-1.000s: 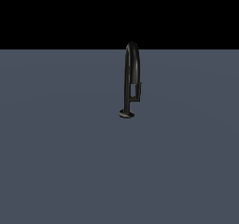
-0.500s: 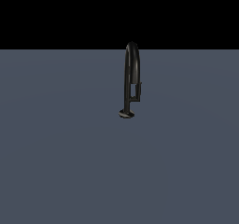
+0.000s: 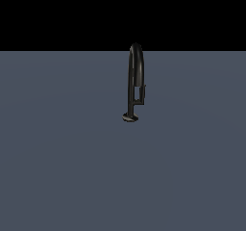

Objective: Turn on the faucet by rotating a designated handle.

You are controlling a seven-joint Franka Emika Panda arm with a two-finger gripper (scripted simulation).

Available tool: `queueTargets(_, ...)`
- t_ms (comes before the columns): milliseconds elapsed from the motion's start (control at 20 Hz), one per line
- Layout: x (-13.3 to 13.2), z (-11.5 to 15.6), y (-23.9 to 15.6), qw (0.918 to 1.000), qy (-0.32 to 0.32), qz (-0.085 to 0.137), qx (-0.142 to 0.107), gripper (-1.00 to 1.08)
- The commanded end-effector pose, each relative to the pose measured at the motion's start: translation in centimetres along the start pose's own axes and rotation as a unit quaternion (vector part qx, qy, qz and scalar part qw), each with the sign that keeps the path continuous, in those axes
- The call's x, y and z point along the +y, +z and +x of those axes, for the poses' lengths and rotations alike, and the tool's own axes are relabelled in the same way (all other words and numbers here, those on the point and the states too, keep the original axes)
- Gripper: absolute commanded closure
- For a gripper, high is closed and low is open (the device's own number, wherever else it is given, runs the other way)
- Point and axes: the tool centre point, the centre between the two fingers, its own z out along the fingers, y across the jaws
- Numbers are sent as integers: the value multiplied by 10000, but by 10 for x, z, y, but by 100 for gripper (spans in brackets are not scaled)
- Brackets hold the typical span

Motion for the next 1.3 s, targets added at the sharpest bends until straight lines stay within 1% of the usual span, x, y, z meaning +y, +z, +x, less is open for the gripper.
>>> queueTargets(0, -1, 13, 0, 9997, 141, 135, -139, 108)
queueTargets(350, -1, 54, 3, 9951, 577, 559, -569, 108)
queueTargets(650, 1, 90, 8, 9865, 959, 934, -947, 108)
queueTargets(950, 6, 125, 16, 9732, 1342, 1314, -1328, 108)
queueTargets(1250, 13, 160, 28, 9552, 1723, 1696, -1709, 108)
